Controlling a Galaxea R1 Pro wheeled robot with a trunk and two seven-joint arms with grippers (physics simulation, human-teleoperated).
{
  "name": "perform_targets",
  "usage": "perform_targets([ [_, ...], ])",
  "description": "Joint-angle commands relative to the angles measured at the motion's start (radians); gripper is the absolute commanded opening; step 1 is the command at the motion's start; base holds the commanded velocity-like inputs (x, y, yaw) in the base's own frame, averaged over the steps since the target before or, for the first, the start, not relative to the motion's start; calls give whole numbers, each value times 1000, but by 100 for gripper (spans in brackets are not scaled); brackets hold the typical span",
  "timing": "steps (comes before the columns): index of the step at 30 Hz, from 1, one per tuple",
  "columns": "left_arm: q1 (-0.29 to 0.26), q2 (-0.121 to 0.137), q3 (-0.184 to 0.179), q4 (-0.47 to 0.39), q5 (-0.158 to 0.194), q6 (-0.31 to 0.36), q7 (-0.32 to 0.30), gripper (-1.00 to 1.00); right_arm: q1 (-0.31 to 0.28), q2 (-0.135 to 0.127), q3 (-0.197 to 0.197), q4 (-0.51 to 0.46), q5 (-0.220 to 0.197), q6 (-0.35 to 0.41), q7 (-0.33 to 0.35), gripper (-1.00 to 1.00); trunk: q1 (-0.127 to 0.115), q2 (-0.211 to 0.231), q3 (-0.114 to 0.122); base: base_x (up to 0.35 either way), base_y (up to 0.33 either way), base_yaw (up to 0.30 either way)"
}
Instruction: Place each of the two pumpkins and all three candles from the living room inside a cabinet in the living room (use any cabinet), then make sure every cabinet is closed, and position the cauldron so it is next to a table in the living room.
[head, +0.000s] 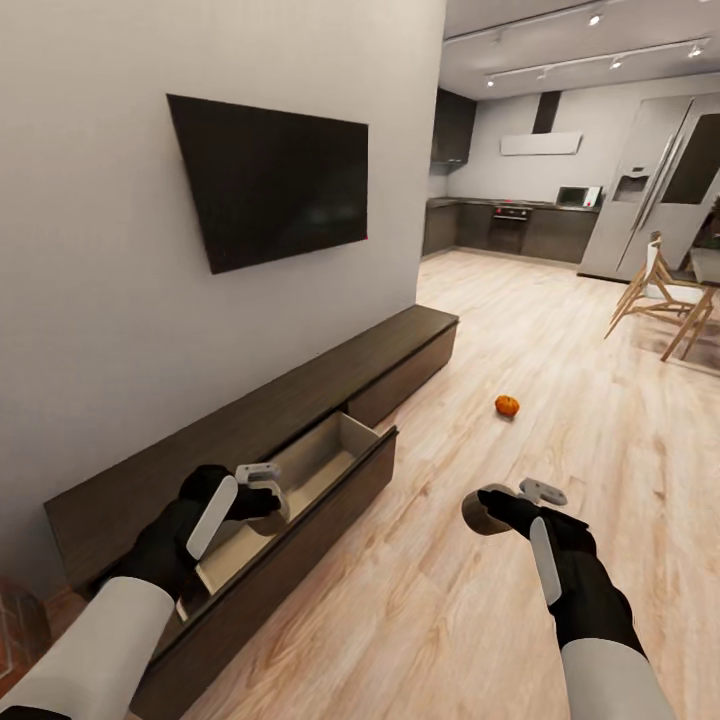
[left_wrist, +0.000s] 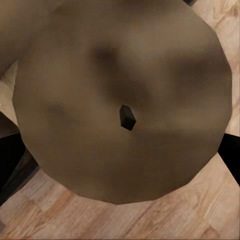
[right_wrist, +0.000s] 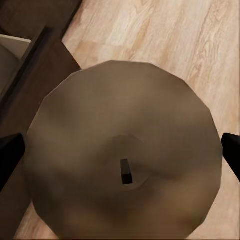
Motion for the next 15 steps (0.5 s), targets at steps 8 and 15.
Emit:
perform_targets([
  [8, 7, 0, 0, -1, 4, -1, 0, -100, 0, -1, 0, 4, 2, 0, 0, -100, 0, 0, 0, 322, 0, 0],
  [15, 8, 0, 0, -1, 5, -1, 0, -100, 0, 0, 0, 2, 3, 0, 0, -100, 0, 0, 0, 329, 0, 0],
])
